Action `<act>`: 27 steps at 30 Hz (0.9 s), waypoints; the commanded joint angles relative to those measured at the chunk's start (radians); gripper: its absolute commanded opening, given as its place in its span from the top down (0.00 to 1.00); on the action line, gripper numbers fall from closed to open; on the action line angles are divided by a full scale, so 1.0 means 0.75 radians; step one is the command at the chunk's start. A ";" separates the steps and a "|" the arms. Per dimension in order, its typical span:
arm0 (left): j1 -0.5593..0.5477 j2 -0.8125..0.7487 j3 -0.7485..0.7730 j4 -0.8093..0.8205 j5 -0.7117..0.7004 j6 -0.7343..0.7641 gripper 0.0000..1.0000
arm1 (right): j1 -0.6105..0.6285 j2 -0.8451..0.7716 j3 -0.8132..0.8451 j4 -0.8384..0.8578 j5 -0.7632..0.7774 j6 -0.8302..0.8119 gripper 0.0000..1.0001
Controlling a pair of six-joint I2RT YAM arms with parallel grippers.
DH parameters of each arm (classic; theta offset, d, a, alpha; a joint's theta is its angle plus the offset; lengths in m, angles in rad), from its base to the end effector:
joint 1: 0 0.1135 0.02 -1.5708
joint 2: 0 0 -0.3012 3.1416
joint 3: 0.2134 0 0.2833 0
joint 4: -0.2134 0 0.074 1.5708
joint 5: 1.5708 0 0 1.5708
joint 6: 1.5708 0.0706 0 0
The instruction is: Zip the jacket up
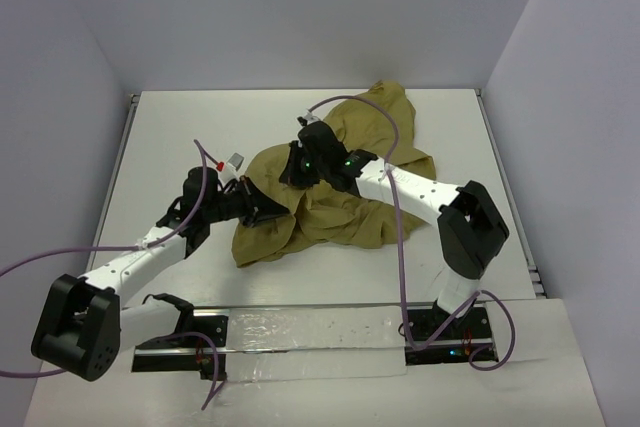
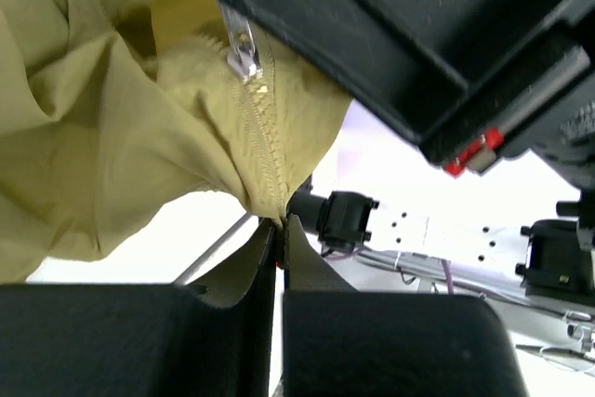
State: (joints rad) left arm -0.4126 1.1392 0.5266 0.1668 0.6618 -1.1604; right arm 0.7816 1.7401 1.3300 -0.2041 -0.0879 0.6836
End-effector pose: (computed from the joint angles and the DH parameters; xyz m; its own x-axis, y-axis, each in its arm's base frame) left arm 0.2318 -0.1488 0.2210 -0.9134 -0.3898 -0.1170 -0.0333 0.3582 -0.9331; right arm 0.3268 0.3330 0.2719 -0.7925 0.0999 -0.6017 -0.3251 0.7654 0.5554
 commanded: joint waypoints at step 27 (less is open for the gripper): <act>-0.018 -0.226 0.051 -0.496 0.315 0.382 1.00 | -0.261 0.112 0.210 0.106 0.119 -0.084 1.00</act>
State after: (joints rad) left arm -0.4153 1.0508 0.5358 -0.1048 0.8263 -0.8849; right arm 0.6538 1.7647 1.3570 -0.1812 -0.0868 0.6623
